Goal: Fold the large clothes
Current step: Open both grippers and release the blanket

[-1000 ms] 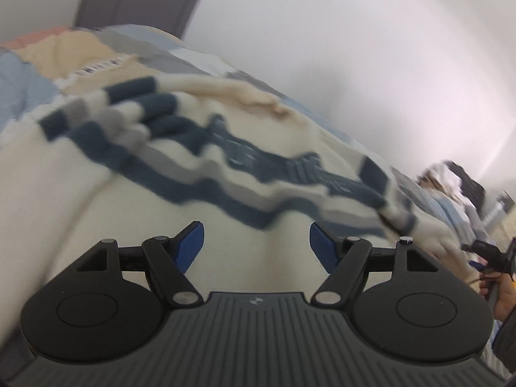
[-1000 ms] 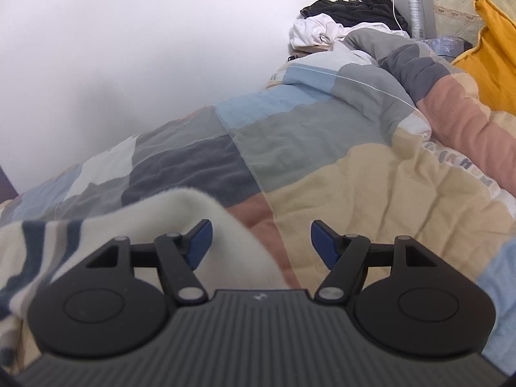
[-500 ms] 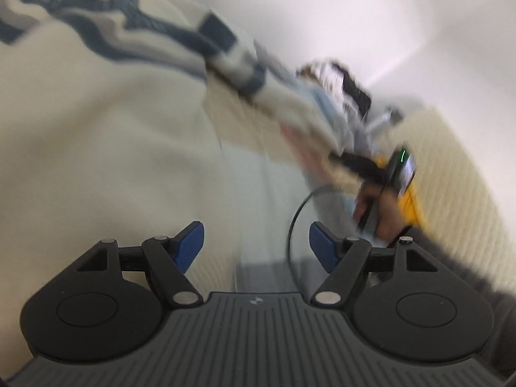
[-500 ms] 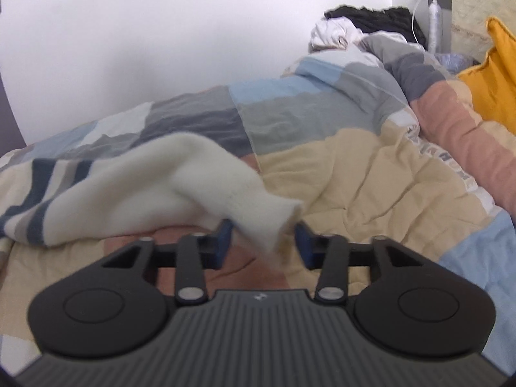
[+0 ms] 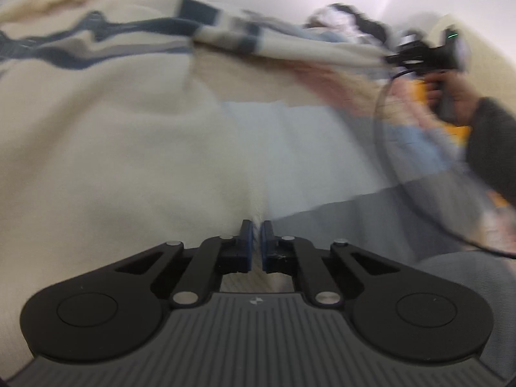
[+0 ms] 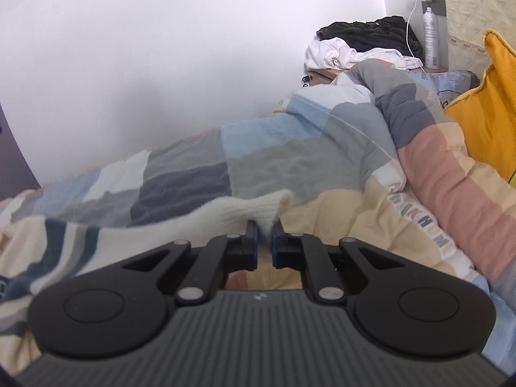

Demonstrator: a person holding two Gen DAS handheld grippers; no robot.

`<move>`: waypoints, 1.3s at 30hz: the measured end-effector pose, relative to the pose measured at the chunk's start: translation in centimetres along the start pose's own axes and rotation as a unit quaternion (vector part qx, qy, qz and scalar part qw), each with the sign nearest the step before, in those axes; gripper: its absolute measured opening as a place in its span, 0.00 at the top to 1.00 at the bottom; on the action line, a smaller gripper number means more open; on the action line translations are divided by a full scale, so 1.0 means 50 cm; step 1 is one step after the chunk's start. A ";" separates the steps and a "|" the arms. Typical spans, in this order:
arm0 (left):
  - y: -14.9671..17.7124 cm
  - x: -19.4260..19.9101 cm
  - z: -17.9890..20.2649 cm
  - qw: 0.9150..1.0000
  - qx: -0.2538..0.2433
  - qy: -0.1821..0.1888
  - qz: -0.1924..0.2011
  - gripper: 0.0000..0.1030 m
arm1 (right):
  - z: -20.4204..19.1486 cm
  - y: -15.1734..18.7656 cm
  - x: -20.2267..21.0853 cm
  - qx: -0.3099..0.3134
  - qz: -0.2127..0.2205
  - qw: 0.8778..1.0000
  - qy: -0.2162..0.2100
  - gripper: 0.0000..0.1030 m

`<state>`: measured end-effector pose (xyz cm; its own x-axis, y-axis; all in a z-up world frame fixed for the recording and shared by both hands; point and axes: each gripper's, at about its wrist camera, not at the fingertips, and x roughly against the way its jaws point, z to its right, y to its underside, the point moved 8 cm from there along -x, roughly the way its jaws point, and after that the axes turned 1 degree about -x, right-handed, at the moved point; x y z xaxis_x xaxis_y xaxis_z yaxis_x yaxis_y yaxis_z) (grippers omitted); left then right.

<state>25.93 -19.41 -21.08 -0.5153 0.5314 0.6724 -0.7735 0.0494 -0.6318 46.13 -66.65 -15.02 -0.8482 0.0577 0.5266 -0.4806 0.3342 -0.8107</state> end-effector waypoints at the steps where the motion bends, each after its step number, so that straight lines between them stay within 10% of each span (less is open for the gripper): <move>1: -0.004 0.005 0.007 1.000 0.010 0.019 0.002 0.95 | 0.004 -0.007 -0.001 0.000 0.001 1.000 0.001 0.90; 17: 0.009 -0.023 -0.012 0.994 0.080 0.073 -0.029 0.94 | 0.074 0.141 -0.148 -0.009 -0.086 0.991 0.098 0.85; 21: -0.010 0.001 -0.028 0.991 0.112 0.073 -0.020 0.66 | 0.075 0.150 -0.119 -0.025 -0.092 0.988 0.123 0.57; 25: -0.041 0.057 -0.045 0.991 0.122 0.060 0.017 0.51 | 0.049 0.129 -0.061 -0.043 -0.082 0.991 0.098 0.52; 39: -0.107 0.385 -0.151 0.975 0.144 -0.074 0.154 0.49 | -0.384 -0.013 0.258 0.050 0.001 0.997 -0.053 0.52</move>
<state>22.93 -3.07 -7.68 -0.7705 0.3551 0.5293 -0.6342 -0.3444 -0.6922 39.81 -48.04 -2.79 -0.8653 -0.0442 0.4992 -0.4944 0.2383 -0.8359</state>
